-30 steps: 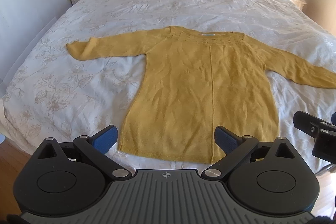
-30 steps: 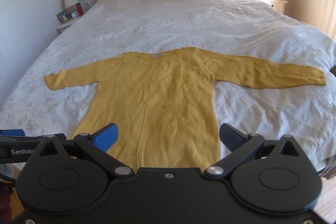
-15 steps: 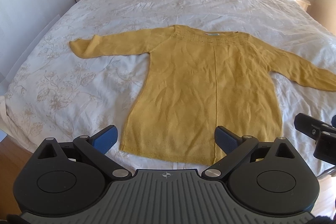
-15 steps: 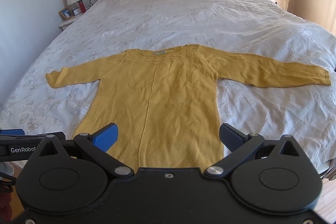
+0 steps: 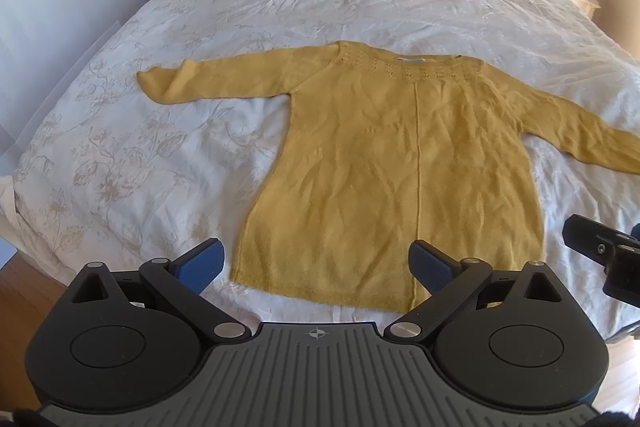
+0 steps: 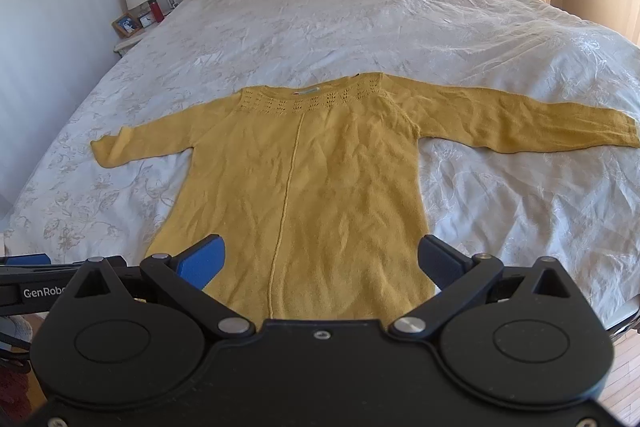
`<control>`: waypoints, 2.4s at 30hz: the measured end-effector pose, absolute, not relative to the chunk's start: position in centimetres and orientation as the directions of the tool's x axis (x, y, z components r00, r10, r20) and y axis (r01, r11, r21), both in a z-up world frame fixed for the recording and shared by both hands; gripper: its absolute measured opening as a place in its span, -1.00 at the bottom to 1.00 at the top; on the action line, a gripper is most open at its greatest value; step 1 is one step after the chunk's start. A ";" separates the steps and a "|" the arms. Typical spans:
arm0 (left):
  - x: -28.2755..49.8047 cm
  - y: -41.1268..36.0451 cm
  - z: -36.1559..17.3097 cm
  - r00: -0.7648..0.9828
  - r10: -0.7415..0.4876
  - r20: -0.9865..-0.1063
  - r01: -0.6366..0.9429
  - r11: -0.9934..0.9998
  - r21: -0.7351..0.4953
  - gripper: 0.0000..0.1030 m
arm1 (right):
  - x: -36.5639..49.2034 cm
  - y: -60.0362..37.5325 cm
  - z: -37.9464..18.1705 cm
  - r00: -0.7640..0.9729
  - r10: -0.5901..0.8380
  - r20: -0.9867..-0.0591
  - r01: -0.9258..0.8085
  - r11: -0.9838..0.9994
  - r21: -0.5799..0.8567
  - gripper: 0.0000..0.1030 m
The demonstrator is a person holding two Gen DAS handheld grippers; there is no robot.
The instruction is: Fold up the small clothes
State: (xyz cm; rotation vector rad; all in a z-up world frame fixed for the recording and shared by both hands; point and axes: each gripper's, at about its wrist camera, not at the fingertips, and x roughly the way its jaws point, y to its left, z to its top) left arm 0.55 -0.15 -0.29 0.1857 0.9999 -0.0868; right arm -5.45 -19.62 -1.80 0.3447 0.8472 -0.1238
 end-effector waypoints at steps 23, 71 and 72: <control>5.1 -0.8 0.6 0.609 -0.088 -0.788 0.164 0.986 0.017 0.95 | -2.7 -21.2 -0.1 0.777 -0.016 -0.629 0.255 0.922 0.292 0.99; 17.0 -8.7 -4.9 0.454 -0.081 -0.887 0.162 0.987 -0.007 0.68 | 1.9 -57.1 -9.3 0.421 -0.298 -0.857 0.699 0.708 0.098 0.80; 16.9 -9.1 -4.8 0.455 -0.078 -0.887 0.163 0.987 -0.003 0.68 | 1.8 -58.0 -9.7 0.414 -0.295 -0.861 0.703 0.704 0.097 0.80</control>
